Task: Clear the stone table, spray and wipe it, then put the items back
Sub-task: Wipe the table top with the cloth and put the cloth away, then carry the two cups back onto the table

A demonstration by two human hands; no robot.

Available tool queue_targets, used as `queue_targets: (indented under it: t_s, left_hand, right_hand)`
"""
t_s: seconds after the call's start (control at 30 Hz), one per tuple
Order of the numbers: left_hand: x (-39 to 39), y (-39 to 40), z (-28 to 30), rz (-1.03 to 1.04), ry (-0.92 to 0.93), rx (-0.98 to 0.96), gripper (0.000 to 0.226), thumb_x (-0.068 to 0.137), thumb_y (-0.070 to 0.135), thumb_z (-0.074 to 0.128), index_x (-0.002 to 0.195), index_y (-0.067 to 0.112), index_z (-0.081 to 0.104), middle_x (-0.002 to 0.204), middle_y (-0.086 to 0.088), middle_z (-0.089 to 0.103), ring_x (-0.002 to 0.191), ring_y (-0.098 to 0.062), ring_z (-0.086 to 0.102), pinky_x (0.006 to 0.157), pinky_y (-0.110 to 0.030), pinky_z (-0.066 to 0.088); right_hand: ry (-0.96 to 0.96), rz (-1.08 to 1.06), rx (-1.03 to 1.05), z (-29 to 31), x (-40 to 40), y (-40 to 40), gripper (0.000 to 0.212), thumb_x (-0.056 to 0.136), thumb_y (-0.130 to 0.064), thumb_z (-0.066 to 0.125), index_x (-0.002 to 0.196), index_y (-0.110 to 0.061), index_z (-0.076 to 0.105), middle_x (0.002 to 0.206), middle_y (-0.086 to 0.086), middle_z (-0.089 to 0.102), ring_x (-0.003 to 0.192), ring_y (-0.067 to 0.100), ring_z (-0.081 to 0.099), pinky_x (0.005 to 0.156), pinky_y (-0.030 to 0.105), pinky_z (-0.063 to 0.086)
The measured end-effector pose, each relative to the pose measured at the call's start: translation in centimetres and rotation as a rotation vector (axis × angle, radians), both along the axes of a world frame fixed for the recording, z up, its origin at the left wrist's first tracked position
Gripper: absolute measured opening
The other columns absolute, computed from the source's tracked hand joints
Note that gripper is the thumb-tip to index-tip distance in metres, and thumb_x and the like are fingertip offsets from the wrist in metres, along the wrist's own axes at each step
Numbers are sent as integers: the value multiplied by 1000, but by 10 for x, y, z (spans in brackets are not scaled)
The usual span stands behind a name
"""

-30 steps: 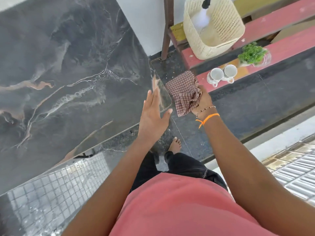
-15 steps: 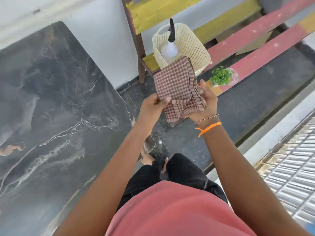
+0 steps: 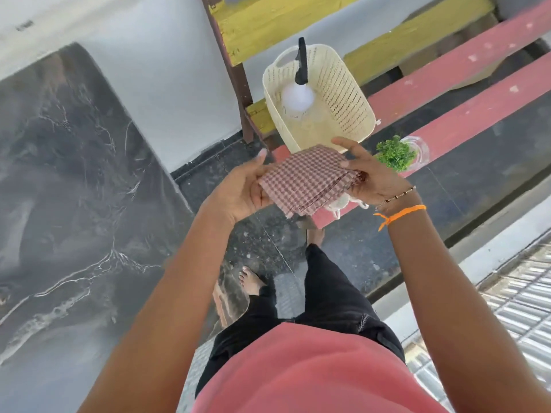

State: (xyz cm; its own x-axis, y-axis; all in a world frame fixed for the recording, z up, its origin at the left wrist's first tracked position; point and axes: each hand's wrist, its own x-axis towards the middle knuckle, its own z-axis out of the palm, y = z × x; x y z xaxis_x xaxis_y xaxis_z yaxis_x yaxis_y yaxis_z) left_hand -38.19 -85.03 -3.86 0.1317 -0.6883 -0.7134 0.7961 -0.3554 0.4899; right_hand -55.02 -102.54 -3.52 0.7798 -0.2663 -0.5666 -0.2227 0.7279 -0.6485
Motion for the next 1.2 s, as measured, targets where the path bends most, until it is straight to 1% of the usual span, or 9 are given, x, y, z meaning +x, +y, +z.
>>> queue_targets:
  t_s: [0.17,0.27,0.37,0.53,0.67,0.77,0.9,1.07,1.2]
  left_hand:
    - [-13,-61,-20,27,43,133,61,87,55,41,124,7,48,124,-16,59,110,-30,59,100,-42,36]
    - [-8,-107,-20,-4,-127,76,22,92,22,48,112,14,54,112,-7,63,98,-17,65,87,-27,49]
    - [4,-147,-21,2,-260,132,30,87,5,54,116,10,49,115,-7,63,106,-19,60,93,-30,46]
    - [16,-194,-47,-41,-332,365,43,88,8,58,128,8,40,125,-13,57,111,-28,58,98,-49,45]
    - [15,-215,-82,-58,-392,498,28,83,-1,57,105,13,49,105,-11,60,97,-26,60,83,-46,53]
    - [10,-221,-108,-76,-469,591,25,82,-2,53,101,14,47,96,-9,60,91,-27,62,81,-50,55]
    - [4,-223,-133,-150,-523,691,44,85,1,51,126,9,37,104,-8,59,94,-26,60,83,-47,55]
    - [4,-233,-143,-234,-558,669,34,85,2,57,117,8,49,105,-8,58,90,-21,58,83,-41,55]
    - [-1,-236,-130,-184,-537,607,17,88,3,53,103,12,53,95,-4,58,90,-20,61,83,-39,55]
  right_hand:
    - [-44,-128,66,-15,16,-56,39,92,3,30,115,-17,53,108,3,58,83,11,64,67,22,57]
    - [27,-141,37,-28,25,-96,38,91,5,30,114,-17,53,102,2,57,74,9,63,60,19,56]
    - [93,-80,-40,-47,35,-131,41,89,9,31,116,-16,51,104,4,54,78,13,56,60,19,53]
    - [302,167,-471,-81,55,-163,58,80,19,36,130,-8,47,117,10,53,101,23,53,87,33,48]
    - [359,306,-772,-98,78,-169,70,72,19,34,133,-13,46,144,5,41,118,18,46,88,21,47]
    - [402,446,-856,-117,88,-167,79,70,21,33,138,-19,39,148,5,37,132,22,39,99,34,46]
    - [478,530,-872,-137,92,-163,82,71,23,32,140,-22,36,147,5,39,131,24,42,80,19,47]
    - [504,566,-857,-153,97,-167,80,75,20,33,142,-23,33,152,3,30,112,19,53,51,4,42]
    - [539,678,-856,-155,100,-172,67,81,16,33,140,-15,38,153,6,26,130,22,41,95,29,49]
